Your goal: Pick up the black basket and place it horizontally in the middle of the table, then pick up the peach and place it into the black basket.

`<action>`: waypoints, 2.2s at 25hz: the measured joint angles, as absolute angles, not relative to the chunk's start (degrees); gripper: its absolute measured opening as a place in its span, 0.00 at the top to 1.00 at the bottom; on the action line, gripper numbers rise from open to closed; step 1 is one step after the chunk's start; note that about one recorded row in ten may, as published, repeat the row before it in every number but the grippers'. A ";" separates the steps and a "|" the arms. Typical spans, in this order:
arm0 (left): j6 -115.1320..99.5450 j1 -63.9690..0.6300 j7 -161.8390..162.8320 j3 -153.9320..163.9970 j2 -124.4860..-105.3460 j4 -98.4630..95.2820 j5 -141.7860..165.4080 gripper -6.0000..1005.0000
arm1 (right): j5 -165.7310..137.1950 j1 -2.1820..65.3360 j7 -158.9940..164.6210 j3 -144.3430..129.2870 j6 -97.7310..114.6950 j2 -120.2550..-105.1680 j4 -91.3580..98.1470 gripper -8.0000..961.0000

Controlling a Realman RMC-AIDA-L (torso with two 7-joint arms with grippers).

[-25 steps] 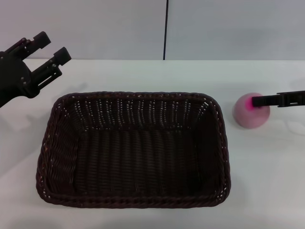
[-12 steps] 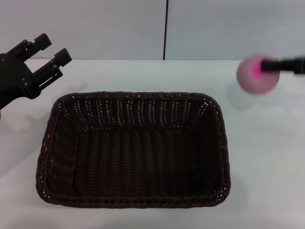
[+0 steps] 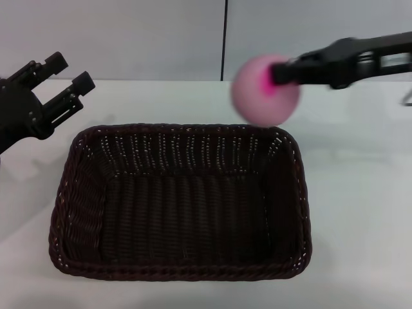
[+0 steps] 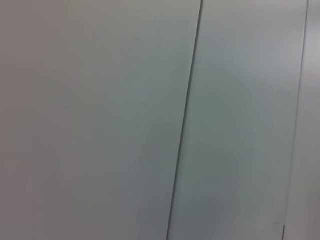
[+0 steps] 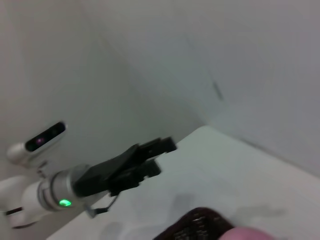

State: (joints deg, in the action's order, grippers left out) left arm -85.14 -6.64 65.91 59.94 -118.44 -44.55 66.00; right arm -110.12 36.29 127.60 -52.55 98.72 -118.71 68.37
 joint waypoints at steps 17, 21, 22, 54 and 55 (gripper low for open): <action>-88.41 -7.41 54.21 59.53 -118.32 -33.74 58.21 0.33 | -109.55 39.25 116.77 -52.34 95.89 -118.40 51.67 0.51; -89.21 -7.46 52.37 59.09 -118.16 -30.81 56.04 0.34 | -109.03 34.97 113.12 -44.32 95.84 -118.43 53.88 0.41; -89.58 -7.44 51.87 58.72 -118.14 -29.98 55.59 0.34 | -106.84 31.10 107.97 -37.89 95.58 -118.71 53.40 0.39; -97.76 -5.80 29.77 37.53 -118.47 -3.81 54.85 0.34 | -69.77 17.16 35.45 -17.36 93.86 -119.27 1.12 0.33; -97.76 -5.80 29.77 37.53 -118.47 -3.81 54.85 0.34 | -69.78 17.37 35.44 -17.38 93.61 -119.27 1.00 0.33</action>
State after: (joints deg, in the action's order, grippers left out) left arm -97.76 -5.80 29.77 37.53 -118.47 -3.81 54.85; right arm -69.78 17.37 35.44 -17.38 93.61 -119.27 1.00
